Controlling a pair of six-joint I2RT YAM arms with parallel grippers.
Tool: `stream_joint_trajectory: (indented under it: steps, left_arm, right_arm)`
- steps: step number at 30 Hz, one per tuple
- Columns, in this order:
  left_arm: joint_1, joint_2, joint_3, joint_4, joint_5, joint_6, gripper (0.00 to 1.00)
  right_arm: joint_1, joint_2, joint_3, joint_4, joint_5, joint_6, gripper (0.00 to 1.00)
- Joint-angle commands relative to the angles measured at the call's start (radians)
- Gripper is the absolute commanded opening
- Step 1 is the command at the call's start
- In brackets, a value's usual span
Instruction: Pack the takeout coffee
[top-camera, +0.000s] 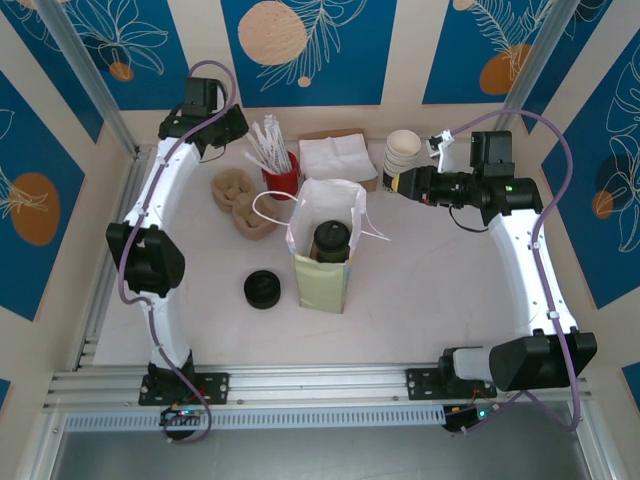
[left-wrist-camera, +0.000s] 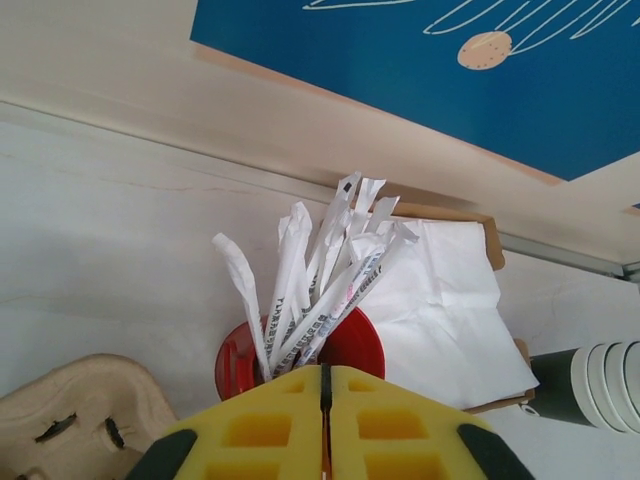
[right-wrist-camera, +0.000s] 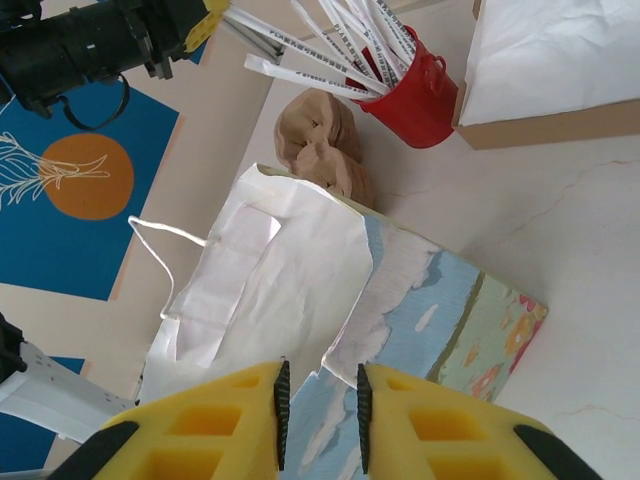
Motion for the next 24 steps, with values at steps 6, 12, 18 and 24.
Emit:
stream_joint_trajectory:
  steps: [6, 12, 18, 24]
  left_arm:
    - [0.01, -0.034, -0.031, -0.034, 0.002, 0.003, 0.22]
    - [0.011, 0.007, -0.006, -0.042, 0.0, -0.018, 0.43]
    - [0.01, 0.075, 0.094, -0.118, -0.001, -0.024, 0.43]
    - [0.011, 0.067, 0.097, -0.181, -0.078, 0.0, 0.56]
  right_arm:
    - [0.005, -0.023, -0.009, -0.008, 0.001, -0.004, 0.27]
    - [0.003, -0.029, -0.006, -0.016, 0.006, -0.01, 0.27]
    - [0.004, -0.028, -0.01, -0.007, 0.015, 0.0, 0.27]
    - [0.006, -0.028, -0.02, 0.004, 0.025, 0.012, 0.27]
